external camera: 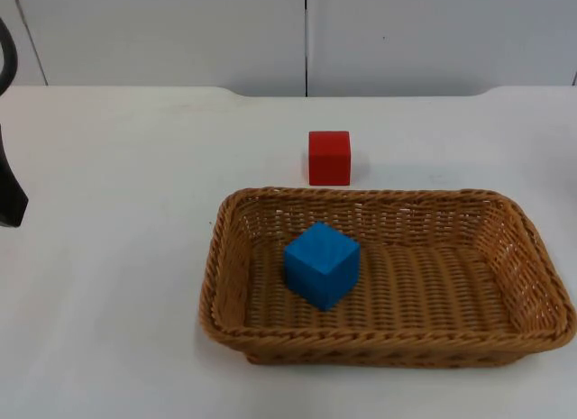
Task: Place all geometric objects except the red cube into the basket.
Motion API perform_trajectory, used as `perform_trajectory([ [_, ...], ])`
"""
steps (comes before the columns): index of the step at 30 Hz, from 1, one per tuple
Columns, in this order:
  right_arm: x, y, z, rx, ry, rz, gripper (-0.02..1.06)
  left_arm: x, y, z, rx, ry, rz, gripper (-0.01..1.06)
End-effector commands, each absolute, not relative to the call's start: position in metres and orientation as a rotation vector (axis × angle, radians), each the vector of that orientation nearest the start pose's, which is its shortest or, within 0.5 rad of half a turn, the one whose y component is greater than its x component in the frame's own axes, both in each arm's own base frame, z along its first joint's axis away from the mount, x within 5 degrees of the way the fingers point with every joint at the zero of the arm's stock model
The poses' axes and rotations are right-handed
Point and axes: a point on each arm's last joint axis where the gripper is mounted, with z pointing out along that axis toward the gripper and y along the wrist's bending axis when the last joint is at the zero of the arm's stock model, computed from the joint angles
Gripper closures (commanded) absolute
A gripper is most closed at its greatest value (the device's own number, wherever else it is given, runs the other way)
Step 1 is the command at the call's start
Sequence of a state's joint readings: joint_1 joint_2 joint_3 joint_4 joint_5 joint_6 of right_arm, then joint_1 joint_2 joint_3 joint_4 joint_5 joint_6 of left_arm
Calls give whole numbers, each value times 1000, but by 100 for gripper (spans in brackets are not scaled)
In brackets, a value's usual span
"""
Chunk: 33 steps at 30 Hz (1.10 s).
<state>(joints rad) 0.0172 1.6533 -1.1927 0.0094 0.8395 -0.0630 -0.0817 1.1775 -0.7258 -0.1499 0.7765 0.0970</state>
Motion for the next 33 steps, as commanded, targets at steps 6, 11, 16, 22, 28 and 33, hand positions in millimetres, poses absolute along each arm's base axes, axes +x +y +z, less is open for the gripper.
perform_trajectory([
  [6,325,64,249,-378,2770,57,104,204,-26,248,128,2702,-167,0],
  [11,314,118,247,-603,2714,103,105,204,-26,248,128,2702,-167,0],
  [16,302,162,235,-784,2679,131,105,204,-26,248,128,2702,-167,0],
  [22,304,186,220,-843,2610,157,105,204,-26,248,128,2702,-167,0],
  [28,317,194,194,-835,2594,159,105,204,-26,248,128,2702,-167,0],
  [33,324,198,167,-845,2631,148,104,204,-26,248,130,2702,-164,0],
])
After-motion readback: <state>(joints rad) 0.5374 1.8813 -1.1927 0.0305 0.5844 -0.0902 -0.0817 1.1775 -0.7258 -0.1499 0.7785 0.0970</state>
